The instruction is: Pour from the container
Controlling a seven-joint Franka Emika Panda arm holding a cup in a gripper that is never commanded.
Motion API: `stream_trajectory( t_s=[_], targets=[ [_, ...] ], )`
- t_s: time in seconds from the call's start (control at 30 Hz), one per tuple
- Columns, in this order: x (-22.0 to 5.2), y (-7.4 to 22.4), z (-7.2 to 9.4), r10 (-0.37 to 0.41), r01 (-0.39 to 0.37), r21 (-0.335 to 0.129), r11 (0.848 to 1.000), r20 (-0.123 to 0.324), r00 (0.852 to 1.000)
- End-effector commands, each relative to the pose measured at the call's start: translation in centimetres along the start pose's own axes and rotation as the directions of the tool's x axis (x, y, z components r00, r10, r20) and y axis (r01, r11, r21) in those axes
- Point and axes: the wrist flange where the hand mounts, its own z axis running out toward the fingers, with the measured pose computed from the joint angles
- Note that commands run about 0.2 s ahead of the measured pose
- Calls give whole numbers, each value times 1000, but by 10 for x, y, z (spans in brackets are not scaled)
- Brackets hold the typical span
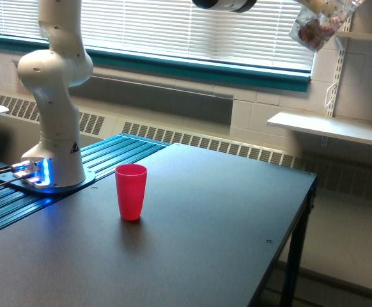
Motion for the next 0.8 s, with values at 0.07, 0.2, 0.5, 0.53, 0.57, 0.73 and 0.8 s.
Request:
stream_trajectory(
  t_s=[0.07,0.2,0.5,0.53,0.57,0.73,0.8],
  targets=[
    [-13,6,9,-204,213,-81,974,109,973],
    [-22,11,12,-201,222,-105,969,183,962],
    [-31,43,5,-294,370,-202,907,325,899],
    [-33,44,3,-309,386,-202,900,331,892],
    [-34,46,0,-310,389,-200,899,336,889],
    [-39,57,-14,-267,358,-252,899,334,904],
    [-41,61,-19,-249,345,-271,898,333,910]
  ],
)
